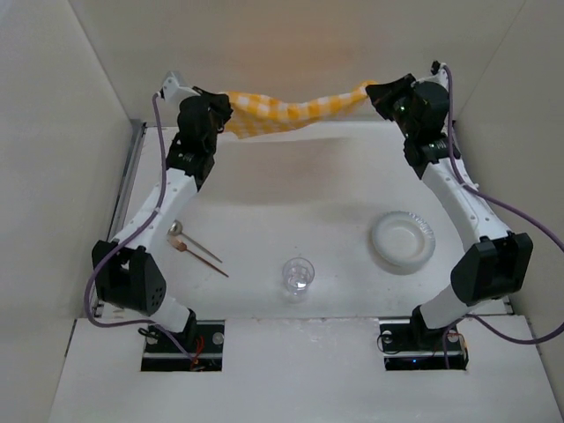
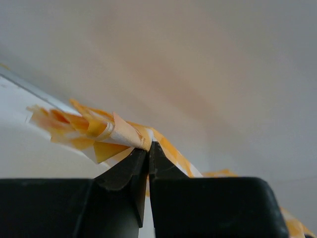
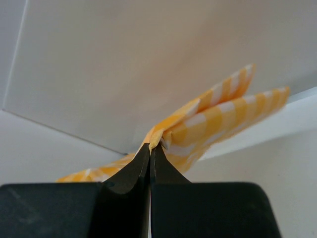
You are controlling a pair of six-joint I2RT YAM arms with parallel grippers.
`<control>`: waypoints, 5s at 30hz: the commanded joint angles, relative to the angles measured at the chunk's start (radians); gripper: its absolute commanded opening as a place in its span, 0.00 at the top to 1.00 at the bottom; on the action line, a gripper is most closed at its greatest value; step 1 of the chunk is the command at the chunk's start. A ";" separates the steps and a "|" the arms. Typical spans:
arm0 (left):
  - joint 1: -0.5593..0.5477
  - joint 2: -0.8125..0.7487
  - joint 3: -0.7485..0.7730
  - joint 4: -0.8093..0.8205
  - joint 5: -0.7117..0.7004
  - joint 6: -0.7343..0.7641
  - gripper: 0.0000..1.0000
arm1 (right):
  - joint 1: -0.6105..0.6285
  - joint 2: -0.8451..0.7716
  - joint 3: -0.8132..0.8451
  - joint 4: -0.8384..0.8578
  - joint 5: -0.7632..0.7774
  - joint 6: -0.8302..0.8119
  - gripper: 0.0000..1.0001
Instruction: Set the dinner table for one person
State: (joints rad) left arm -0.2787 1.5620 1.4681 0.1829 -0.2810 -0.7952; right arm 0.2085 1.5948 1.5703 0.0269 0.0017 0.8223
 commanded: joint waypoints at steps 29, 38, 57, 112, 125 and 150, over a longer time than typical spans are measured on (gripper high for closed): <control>-0.047 -0.150 -0.970 0.502 -0.015 -0.194 0.68 | -0.128 -0.028 -0.728 0.272 0.044 0.110 0.48; -0.162 -0.019 -0.709 0.365 -0.029 -0.164 0.82 | 0.016 0.071 -0.603 0.177 0.087 0.038 0.83; -0.073 0.150 -0.719 0.340 -0.004 -0.177 0.82 | 0.044 0.117 -0.702 0.165 0.087 0.153 0.92; -0.431 -1.004 -1.131 -0.005 -0.119 0.132 0.46 | -0.278 -0.878 -1.375 -0.204 0.250 0.440 0.67; -0.409 -0.942 -1.132 0.030 -0.126 0.143 0.47 | -0.330 -1.311 -1.425 -0.269 0.327 0.341 0.97; -0.233 -0.694 -1.069 0.231 -0.099 0.111 0.47 | 0.045 -0.552 -0.830 0.411 0.192 0.324 1.00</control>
State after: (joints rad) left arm -0.5346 0.8379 0.3702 0.3016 -0.3992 -0.6746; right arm 0.1787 0.9173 0.6479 0.1230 0.2459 1.0821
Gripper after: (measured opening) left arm 0.536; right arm 0.068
